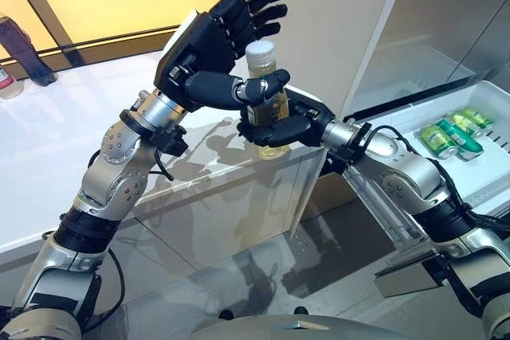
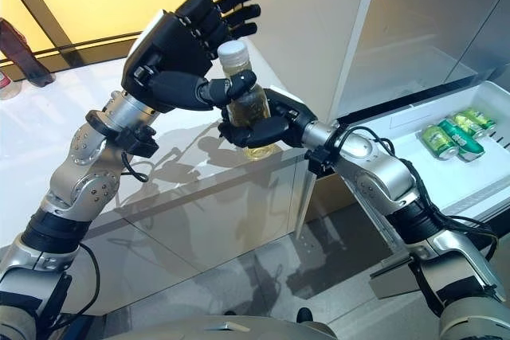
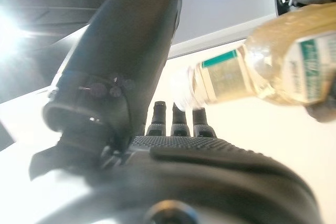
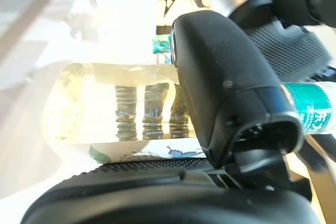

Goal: Put drinks into fridge and close the fridge

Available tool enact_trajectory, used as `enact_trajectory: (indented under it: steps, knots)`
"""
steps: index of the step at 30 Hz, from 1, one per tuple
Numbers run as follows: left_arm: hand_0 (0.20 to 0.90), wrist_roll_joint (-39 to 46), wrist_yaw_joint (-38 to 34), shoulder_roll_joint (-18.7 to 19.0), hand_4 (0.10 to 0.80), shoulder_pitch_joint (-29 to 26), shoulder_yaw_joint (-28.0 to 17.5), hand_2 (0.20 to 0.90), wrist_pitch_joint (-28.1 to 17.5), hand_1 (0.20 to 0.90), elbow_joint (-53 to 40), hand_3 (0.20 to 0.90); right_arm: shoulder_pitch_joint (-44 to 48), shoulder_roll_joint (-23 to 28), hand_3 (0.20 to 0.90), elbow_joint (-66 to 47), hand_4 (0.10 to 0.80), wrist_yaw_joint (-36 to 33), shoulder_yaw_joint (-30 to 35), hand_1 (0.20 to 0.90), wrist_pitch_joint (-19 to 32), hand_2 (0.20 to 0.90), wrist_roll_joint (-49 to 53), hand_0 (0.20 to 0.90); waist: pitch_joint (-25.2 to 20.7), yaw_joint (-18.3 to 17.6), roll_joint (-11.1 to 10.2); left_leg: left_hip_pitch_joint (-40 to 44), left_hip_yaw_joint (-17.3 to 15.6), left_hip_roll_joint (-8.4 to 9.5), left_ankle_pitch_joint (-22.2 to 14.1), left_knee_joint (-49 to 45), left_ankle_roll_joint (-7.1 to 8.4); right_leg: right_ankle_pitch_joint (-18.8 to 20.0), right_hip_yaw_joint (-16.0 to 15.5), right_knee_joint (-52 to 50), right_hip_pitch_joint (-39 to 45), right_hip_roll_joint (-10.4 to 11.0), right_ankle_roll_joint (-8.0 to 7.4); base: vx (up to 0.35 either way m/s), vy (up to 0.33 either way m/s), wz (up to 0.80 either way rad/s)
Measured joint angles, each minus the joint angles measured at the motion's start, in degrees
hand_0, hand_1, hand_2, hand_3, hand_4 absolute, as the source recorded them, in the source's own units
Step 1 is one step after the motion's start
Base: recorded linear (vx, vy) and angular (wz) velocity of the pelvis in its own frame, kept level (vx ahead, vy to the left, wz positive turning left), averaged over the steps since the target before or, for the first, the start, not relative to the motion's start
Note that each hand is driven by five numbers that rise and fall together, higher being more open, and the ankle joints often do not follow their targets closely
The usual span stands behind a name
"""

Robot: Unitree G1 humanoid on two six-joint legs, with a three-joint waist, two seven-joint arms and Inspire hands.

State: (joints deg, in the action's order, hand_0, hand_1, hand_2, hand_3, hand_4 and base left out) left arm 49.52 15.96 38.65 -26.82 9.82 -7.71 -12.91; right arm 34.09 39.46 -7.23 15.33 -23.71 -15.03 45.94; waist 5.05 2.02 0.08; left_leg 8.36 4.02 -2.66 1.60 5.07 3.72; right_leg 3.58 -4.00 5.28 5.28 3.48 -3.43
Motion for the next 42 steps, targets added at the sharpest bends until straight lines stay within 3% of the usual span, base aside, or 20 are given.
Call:
enact_trajectory:
  steps: [6,8,11,18,23,27,36,42]
  knots:
    - [0.9,3.3,4.26,-3.5,0.8,3.34,-2.33,0.9,0.64,0.9,-0.06,0.9,-1.39,-0.22,0.2,-5.31,0.1,-1.06,5.01,0.3,2.84,0.3,-0.53,0.3,0.01,-0.52,0.0,0.03,-0.34,-0.01,-0.01,0.0,-0.01,0.0,0.29,0.0,-0.11,-0.01,0.0,-0.001,0.001,-0.01]
    - [0.9,7.9,6.53,-5.18,0.8,5.23,-2.84,0.9,2.99,0.9,-0.65,0.9,-2.5,-0.21,0.2,-6.7,0.1,-1.21,5.98,0.3,3.71,0.3,-0.68,0.3,0.01,-0.65,-0.01,0.05,-0.41,0.0,-0.02,0.0,-0.02,0.0,0.36,0.0,-0.13,-0.01,0.0,0.003,0.005,-0.02]
    - [0.9,18.93,11.21,-11.7,0.8,9.76,-4.47,0.9,8.59,0.9,-1.66,0.9,-6.5,-0.19,0.2,-9.84,0.1,-1.21,8.05,0.3,4.43,0.3,-2.12,0.3,0.04,-0.83,-0.04,0.09,-0.74,0.01,-0.11,0.01,-0.07,0.0,0.7,0.0,-0.27,-0.02,0.0,0.003,0.009,-0.05]
    - [0.9,30.37,19.71,-16.5,0.8,16.57,-6.27,0.9,16.16,0.9,-1.64,0.9,-12.2,1.5,0.2,-14.57,0.1,-0.99,9.62,0.3,4.49,0.3,-1.7,0.3,0.19,-2.96,-0.23,-0.03,-2.02,-0.04,-0.25,0.02,-0.14,0.04,2.09,0.0,-1.0,-0.15,-0.02,0.003,0.016,-0.09]
    - [0.9,32.85,22.96,-19.78,0.8,19.41,-6.66,0.9,18.67,0.9,-1.41,0.9,-15.4,2.52,0.2,-16.55,0.1,-0.54,12.25,0.3,4.46,0.3,1.31,0.3,0.23,-3.87,-0.28,0.07,-2.26,-0.06,-0.37,0.02,-0.17,0.04,2.26,-0.01,-0.98,-0.19,-0.03,0.001,0.002,-0.01]
    - [0.9,33.75,28.42,-23.24,0.8,24.82,-6.98,0.9,22.81,0.9,0.72,0.9,-18.99,2.89,0.2,-16.75,0.1,-0.08,16.91,0.3,4.26,0.3,1.67,0.3,0.35,-3.82,-0.42,0.04,-2.31,-0.07,-0.4,0.02,-0.19,0.04,2.31,0.0,-1.07,-0.2,-0.03,0.0,0.0,0.0]
    - [0.9,35.14,34.27,-24.68,0.8,30.87,-3.6,0.9,30.13,0.9,3.67,0.9,-21.72,2.89,0.2,-16.53,0.1,-3.39,27.6,0.3,4.27,0.3,1.85,0.3,0.4,-4.76,-0.47,-0.03,-3.67,0.0,-0.68,0.01,-0.29,0.05,3.76,-0.01,-1.89,-0.28,-0.05,-0.01,0.001,-0.07]
    - [0.9,34.18,37.5,-27.28,0.8,35.81,-1.84,0.9,32.09,0.9,16.4,0.9,-30.16,2.88,0.2,-16.41,0.1,-3.71,33.06,0.3,4.3,0.3,1.97,0.3,0.43,-7.52,-0.51,0.25,-6.02,0.03,-1.23,0.02,-0.49,0.24,6.1,-0.02,-2.72,-0.47,-0.29,-0.01,0.0,-0.2]
